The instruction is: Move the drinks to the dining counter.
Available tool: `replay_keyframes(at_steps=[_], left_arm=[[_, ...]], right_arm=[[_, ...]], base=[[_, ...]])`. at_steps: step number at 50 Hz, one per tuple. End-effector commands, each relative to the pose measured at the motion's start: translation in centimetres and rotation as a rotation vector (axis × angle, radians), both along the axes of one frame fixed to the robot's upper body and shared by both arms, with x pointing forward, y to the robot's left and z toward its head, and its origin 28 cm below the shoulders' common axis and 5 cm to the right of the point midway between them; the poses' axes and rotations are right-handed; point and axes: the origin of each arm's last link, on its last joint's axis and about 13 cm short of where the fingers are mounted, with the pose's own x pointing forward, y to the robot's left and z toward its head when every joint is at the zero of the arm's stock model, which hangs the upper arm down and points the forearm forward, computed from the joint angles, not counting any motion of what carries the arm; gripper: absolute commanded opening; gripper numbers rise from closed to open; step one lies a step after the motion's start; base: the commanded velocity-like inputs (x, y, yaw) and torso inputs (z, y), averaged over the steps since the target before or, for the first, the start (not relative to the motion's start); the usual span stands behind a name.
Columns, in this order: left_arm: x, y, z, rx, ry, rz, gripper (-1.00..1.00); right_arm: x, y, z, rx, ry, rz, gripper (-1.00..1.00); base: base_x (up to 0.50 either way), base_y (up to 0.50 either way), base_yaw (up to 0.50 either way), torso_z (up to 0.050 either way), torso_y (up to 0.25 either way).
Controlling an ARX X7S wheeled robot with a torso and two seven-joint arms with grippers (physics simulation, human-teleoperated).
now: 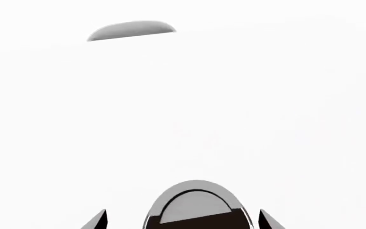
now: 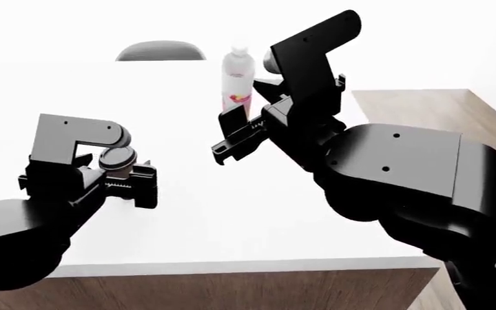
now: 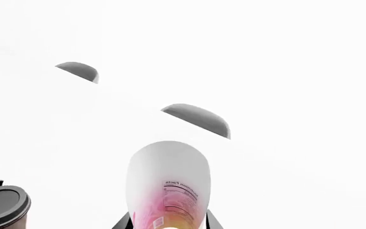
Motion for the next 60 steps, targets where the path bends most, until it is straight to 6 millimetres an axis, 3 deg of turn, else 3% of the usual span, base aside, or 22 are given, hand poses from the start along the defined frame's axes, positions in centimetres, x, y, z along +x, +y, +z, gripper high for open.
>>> replay_keyframes(at_steps=[1,10,22,37,55,56,60], left_arm=[[-0.6,0.1,0.3,-0.007,-0.021,0.008,1.0],[-1.1,0.1,0.7,-0.01,-0.033,0.003,1.0],[-2.0,0.5,1.1,-0.04,-0.049,0.012,1.0],[-3.8,0.5,2.7,-0.028,-0.103,0.006,1.0],[-4.4,0.2,2.8,-0.018,-0.114,-0.007,1.0],[-4.4,0.2,2.8,-0.018,-0.114,-0.007,1.0],[-4.3,0.2,2.8,-0.021,-0.113,-0.007,1.0]], right_arm=[[0.7,0.1,-0.8,-0.021,0.09,-0.011,-1.0],[1.4,0.1,-2.2,-0.02,0.158,-0.033,-1.0],[1.6,-0.2,-2.4,0.001,0.186,-0.02,-1.0],[3.5,-0.2,-3.6,-0.031,0.245,-0.092,-1.0],[3.2,-0.4,-4.1,-0.019,0.276,-0.069,-1.0],[3.1,-0.4,-4.0,-0.03,0.278,-0.064,1.0],[3.1,-0.5,-3.9,-0.028,0.27,-0.074,1.0]], base=[[0.0,0.0,0.0,0.0,0.0],[0.0,0.0,0.0,0.0,0.001],[0.0,0.0,0.0,0.0,0.001],[0.0,0.0,0.0,0.001,0.001],[0.0,0.0,0.0,0.0,0.001],[0.0,0.0,0.0,0.0,0.0],[0.0,0.0,0.0,0.0,0.0]])
